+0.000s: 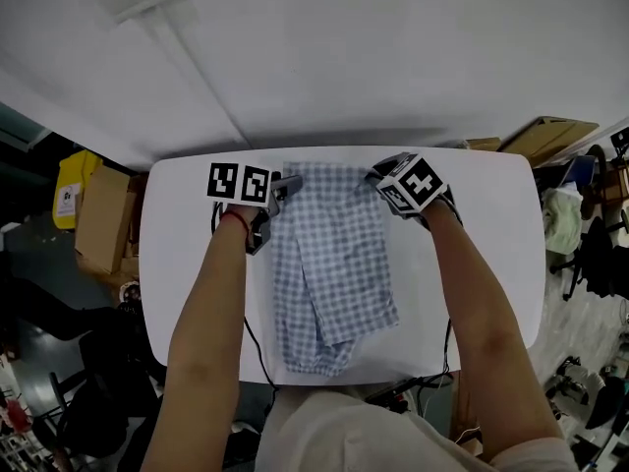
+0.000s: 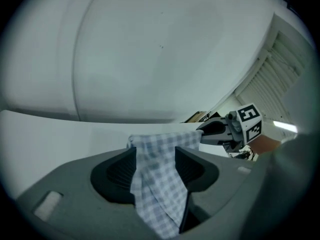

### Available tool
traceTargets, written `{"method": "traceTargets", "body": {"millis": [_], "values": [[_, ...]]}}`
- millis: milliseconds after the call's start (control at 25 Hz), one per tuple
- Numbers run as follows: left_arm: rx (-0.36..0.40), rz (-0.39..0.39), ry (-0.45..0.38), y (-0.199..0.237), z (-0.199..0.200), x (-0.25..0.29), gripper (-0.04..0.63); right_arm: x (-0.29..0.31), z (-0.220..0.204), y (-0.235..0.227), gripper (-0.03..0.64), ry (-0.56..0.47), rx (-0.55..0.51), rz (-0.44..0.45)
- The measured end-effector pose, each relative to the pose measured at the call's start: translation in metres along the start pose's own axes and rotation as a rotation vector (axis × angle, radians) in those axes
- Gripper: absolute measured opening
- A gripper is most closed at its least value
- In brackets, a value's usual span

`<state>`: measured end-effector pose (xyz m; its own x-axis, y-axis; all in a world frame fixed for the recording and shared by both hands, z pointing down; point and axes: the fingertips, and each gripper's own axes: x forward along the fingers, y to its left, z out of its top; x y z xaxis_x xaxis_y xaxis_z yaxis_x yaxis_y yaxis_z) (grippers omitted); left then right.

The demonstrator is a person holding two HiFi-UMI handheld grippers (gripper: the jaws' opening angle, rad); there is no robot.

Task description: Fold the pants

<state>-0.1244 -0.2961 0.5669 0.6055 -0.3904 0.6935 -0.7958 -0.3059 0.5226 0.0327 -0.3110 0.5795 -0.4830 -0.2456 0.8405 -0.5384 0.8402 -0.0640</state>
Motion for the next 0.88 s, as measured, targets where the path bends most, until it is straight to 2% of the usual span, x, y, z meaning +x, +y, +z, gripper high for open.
{"method": "traceTargets", "body": {"millis": [40, 160, 280, 400, 560, 720, 880], "values": [[-0.005, 0.013, 0.005, 0.005, 0.0, 0.002, 0.236, 0.002, 0.001, -0.005, 0.11, -0.007, 0.01, -0.016], [-0.037, 0.035, -0.014, 0.017, 0.002, 0.002, 0.246, 0.001, 0.0, -0.014, 0.133, -0.027, 0.028, -0.039], [-0.036, 0.038, -0.06, 0.02, 0.005, -0.011, 0.255, -0.01, 0.006, -0.012, 0.133, -0.068, 0.002, -0.054], [0.033, -0.002, -0.086, -0.002, -0.007, -0.028, 0.255, -0.035, 0.01, 0.016, 0.087, -0.148, -0.092, -0.031], [0.215, -0.048, -0.029, -0.053, -0.06, -0.046, 0.25, -0.061, -0.019, 0.091, 0.071, -0.185, -0.293, 0.08], [0.464, -0.079, 0.078, -0.11, -0.137, -0.058, 0.247, -0.071, -0.079, 0.167, 0.131, -0.121, -0.395, 0.173], [0.728, -0.132, 0.202, -0.169, -0.218, -0.067, 0.245, -0.077, -0.143, 0.223, 0.161, -0.025, -0.511, 0.209]]}}
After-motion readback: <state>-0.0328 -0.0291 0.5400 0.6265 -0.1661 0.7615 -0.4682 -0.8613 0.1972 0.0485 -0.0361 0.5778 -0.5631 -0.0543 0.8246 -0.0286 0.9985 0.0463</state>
